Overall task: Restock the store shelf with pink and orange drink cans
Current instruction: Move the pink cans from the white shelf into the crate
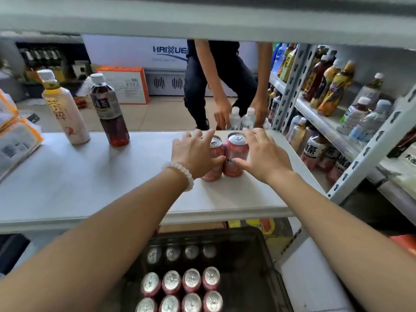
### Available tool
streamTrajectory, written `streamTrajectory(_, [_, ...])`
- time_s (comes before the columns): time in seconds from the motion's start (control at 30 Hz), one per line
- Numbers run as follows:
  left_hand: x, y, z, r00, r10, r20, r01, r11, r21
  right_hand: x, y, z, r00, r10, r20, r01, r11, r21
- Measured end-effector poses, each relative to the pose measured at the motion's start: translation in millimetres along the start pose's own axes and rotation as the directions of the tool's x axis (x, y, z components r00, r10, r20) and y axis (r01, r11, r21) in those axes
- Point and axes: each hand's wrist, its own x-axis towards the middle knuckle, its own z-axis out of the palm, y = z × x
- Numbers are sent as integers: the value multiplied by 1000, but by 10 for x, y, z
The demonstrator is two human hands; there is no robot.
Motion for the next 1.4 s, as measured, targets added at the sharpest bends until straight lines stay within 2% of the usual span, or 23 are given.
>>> streamTrajectory(0.07, [119,8,95,997,-33,63,37,997,-71,139,30,122,998,-2,65,-2,999,49])
streamTrajectory(0.13, [140,-10,165,998,-42,53,49,991,-122,217,34,253,996,-3,93,-7,994,111])
streamTrajectory(0.33, [5,-32,80,996,-82,-33,76,983,-165,120,-11,226,995,34,-91,-11,971,241])
streamTrajectory(0.57, [-304,-20,-115,996,22,-91,-36,987,-158,-271,-100,112,988,-4,-156,42,971,237])
streamTrajectory(0.73, [-934,120,-328,988,97,-117,-114,983,-146,-863,-184,-78,988,-31,-148,64,972,227])
streamTrajectory(0.87, [-1361,189,-320,984,145,-102,-157,980,-125,-1248,-244,-113,998,-37,-59,44,991,129])
streamTrajectory(1.03, [-2069,226,0,984,178,-18,-178,978,-106,-1965,-404,71,989,-19,148,22,1000,-20])
streamTrajectory(1.17, [-2430,176,395,984,166,67,-160,984,-84,-2344,-420,384,973,11,230,-15,1000,15])
streamTrajectory(1.3, [-2795,160,1057,967,150,208,-131,986,-100,-2680,-370,950,941,35,336,-58,996,61])
streamTrajectory(1.33, [-2856,148,1127,968,146,204,-130,987,-90,-2721,-372,984,942,33,333,-58,996,66])
streamTrajectory(1.4, [-2942,128,1434,959,102,266,-75,991,-112,-2756,-344,1272,921,38,387,-74,994,78])
